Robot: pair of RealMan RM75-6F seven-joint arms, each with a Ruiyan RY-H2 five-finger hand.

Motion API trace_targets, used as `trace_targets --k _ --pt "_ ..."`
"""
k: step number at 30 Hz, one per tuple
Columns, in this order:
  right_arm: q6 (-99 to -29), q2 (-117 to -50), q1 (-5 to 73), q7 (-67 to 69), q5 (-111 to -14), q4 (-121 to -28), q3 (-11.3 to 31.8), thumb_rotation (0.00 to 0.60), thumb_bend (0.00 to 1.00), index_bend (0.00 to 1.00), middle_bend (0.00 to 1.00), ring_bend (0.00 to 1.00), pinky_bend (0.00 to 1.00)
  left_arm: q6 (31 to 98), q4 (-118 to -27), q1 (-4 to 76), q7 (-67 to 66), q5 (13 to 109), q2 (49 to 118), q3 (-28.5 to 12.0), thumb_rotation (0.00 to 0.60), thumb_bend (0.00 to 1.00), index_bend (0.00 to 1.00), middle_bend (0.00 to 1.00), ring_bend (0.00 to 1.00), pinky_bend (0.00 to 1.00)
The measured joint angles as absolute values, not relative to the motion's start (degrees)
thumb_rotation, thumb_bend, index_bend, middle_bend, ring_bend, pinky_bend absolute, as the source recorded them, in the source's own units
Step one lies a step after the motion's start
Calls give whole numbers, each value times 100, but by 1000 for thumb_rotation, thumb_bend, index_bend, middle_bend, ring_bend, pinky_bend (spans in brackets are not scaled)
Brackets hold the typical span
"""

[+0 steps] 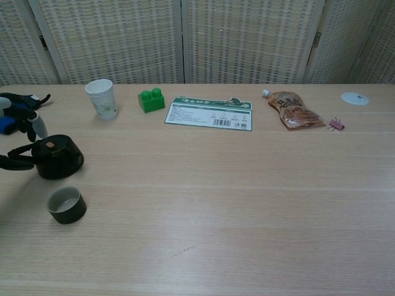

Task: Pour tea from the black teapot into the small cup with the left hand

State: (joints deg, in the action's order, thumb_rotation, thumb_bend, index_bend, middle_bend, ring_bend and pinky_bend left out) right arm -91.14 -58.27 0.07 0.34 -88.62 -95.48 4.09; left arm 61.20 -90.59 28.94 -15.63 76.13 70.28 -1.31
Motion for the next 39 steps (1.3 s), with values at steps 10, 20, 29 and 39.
trace_targets --k 10,20,29,39 --pt "-9102 -5682 85 -16 -8843 -9658 511 600 136 69 81 0 2 6196 -9129 2779 -1781 7411 7168 -128 294 154 314 363 324 0" --pt "-9089 -5631 92 7 -8782 -9673 533 600 136 70 81 0 2 6085 -9033 2846 -2078 7326 7339 -144 295 154 341 363 323 0" --pt "-9097 -5627 79 50 -8762 -9641 528 600 136 69 81 0 2 6029 -8957 2876 -2305 7223 7435 -143 294 154 366 366 334 0" --pt "-9103 -5646 63 66 -8751 -9618 513 600 137 70 81 0 2 6002 -8960 2894 -2458 7189 7457 -120 294 154 382 382 343 0"
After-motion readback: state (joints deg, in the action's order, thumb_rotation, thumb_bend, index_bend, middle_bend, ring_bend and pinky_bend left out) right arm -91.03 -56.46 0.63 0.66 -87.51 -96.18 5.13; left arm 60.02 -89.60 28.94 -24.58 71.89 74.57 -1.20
